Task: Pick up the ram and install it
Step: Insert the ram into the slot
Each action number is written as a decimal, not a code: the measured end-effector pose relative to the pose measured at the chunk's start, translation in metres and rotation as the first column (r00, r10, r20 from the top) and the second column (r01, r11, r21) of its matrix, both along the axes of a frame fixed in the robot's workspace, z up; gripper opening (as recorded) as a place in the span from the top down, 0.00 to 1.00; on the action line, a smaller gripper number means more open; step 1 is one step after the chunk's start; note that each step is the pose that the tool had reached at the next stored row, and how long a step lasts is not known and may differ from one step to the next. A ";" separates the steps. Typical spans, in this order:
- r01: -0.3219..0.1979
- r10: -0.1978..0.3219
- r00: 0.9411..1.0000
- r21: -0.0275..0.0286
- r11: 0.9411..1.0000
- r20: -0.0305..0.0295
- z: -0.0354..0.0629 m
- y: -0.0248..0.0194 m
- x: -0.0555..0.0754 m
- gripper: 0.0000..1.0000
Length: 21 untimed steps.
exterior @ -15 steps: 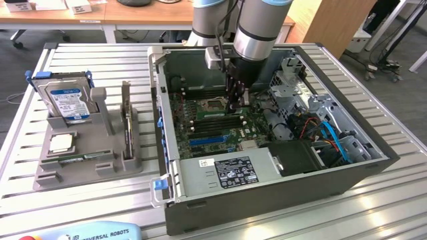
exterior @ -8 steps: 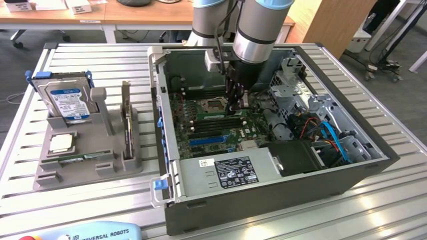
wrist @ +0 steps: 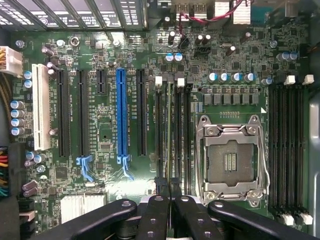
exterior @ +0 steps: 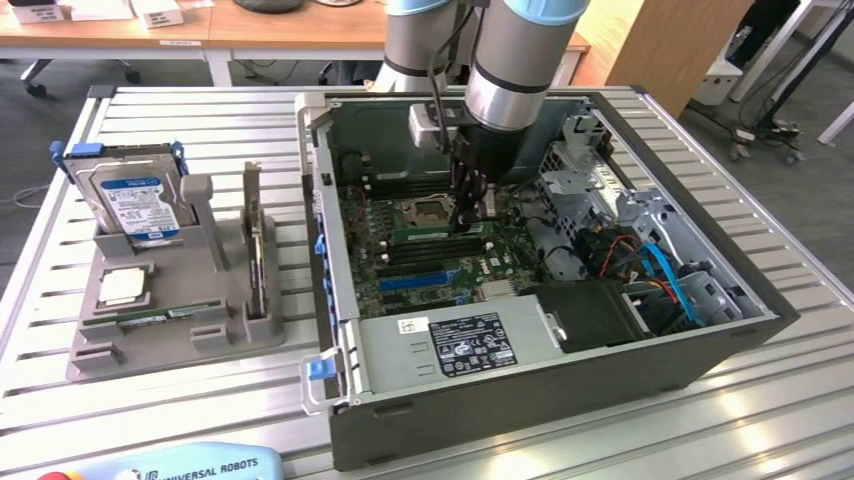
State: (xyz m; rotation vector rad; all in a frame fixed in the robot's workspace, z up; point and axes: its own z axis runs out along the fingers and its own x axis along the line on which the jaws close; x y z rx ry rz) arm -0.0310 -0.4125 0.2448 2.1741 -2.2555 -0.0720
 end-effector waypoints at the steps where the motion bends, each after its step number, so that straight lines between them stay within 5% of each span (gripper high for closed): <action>1: 0.000 0.000 1.000 0.000 1.000 0.000 -0.0005 0.0000 0.000 0.89; 21: 0.000 0.000 1.000 0.000 1.000 0.001 -0.0066 -0.0014 0.000 0.89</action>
